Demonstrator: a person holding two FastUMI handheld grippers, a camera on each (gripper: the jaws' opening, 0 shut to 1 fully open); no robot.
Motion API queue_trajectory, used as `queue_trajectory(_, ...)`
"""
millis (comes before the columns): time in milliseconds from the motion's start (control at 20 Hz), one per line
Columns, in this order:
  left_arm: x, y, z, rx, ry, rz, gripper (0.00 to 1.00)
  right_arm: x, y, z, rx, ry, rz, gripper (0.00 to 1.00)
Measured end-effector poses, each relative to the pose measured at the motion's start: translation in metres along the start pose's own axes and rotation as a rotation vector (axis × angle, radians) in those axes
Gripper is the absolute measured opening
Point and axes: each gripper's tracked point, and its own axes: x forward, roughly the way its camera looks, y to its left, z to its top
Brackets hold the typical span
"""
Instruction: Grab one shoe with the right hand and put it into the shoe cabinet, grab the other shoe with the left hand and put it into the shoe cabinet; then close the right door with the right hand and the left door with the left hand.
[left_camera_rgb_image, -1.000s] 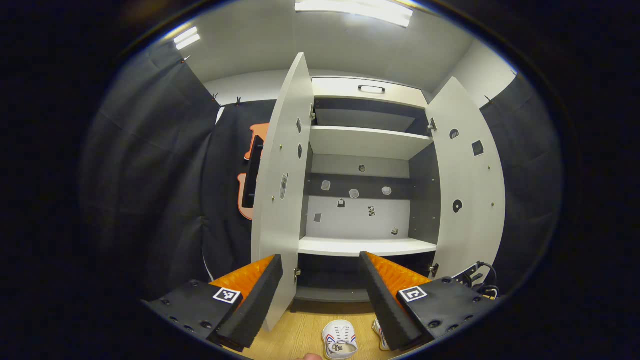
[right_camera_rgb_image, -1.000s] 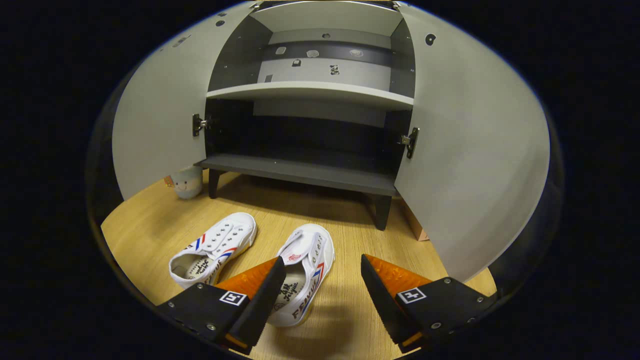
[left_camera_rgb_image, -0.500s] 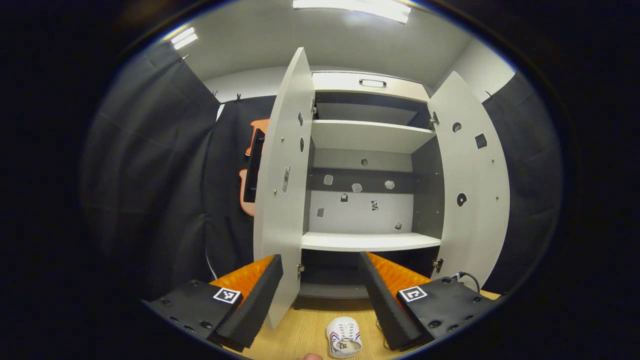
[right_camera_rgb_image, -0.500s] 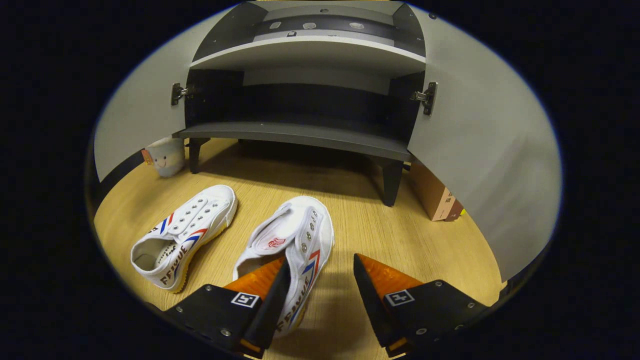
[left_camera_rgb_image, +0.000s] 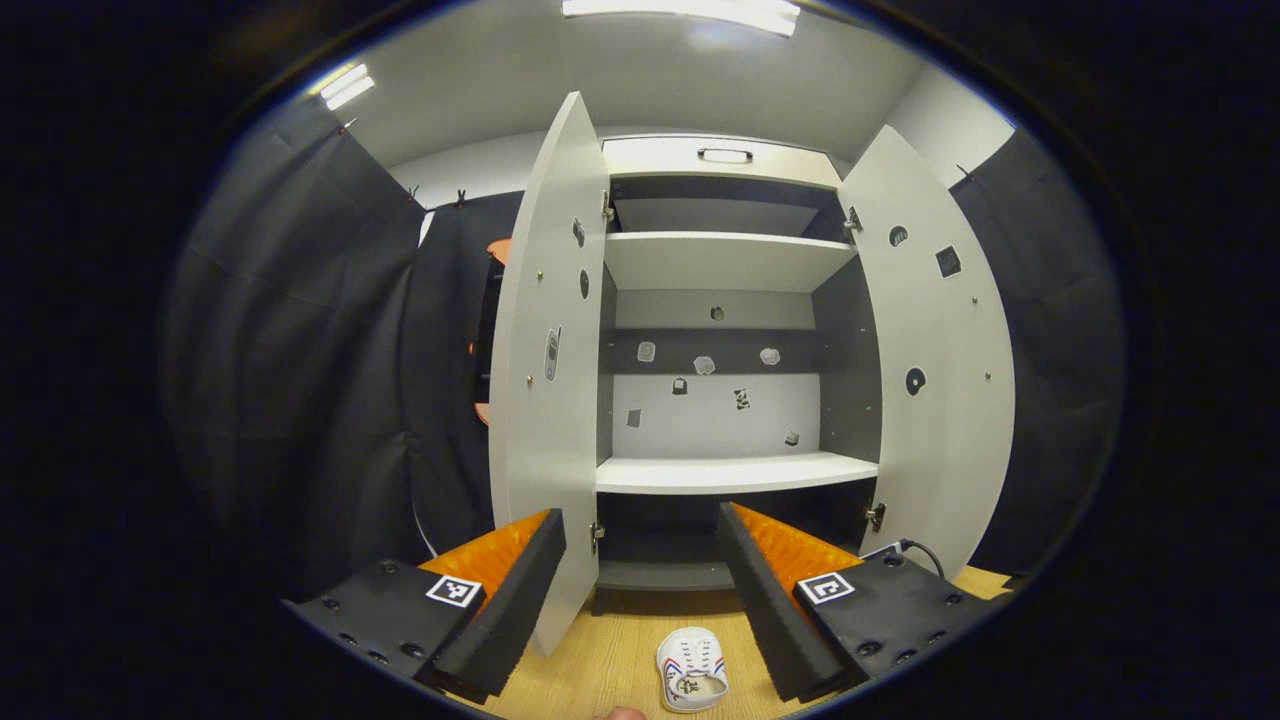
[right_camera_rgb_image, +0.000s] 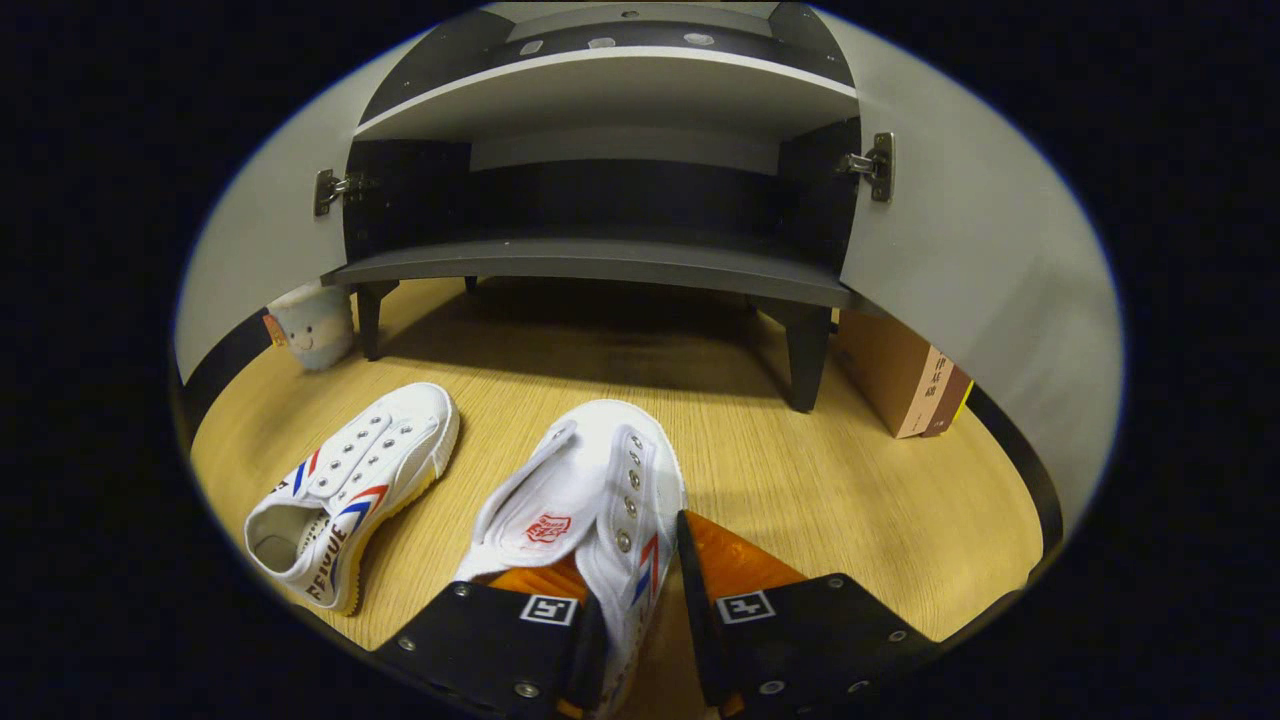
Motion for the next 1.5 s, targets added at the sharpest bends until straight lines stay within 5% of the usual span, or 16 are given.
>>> queue_trajectory(150,0.0,-0.003,-0.004,0.01,0.011,-0.007,0.99,0.002,-0.009,-0.002,0.044,-0.015,-0.026,0.05)
queue_trajectory(250,-0.002,-0.008,-0.004,0.009,0.007,-0.018,0.99,0.001,-0.011,-0.003,0.064,-0.015,-0.013,0.02)
queue_trajectory(650,-0.001,-0.017,-0.011,-0.019,0.007,-0.044,0.99,-0.064,-0.003,0.065,0.113,-0.169,0.039,0.01)
queue_trajectory(1050,-0.001,-0.009,-0.026,-0.003,-0.019,-0.046,0.99,-0.153,0.004,0.225,0.057,-0.343,0.07,0.0)
queue_trajectory(1300,-0.008,-0.009,-0.035,-0.049,0.0,-0.059,0.99,-0.146,-0.02,0.347,0.146,-0.413,0.003,0.0)
queue_trajectory(1500,-0.011,-0.007,-0.039,-0.05,0.014,-0.065,0.99,-0.093,-0.03,0.421,0.138,-0.391,-0.074,0.0)
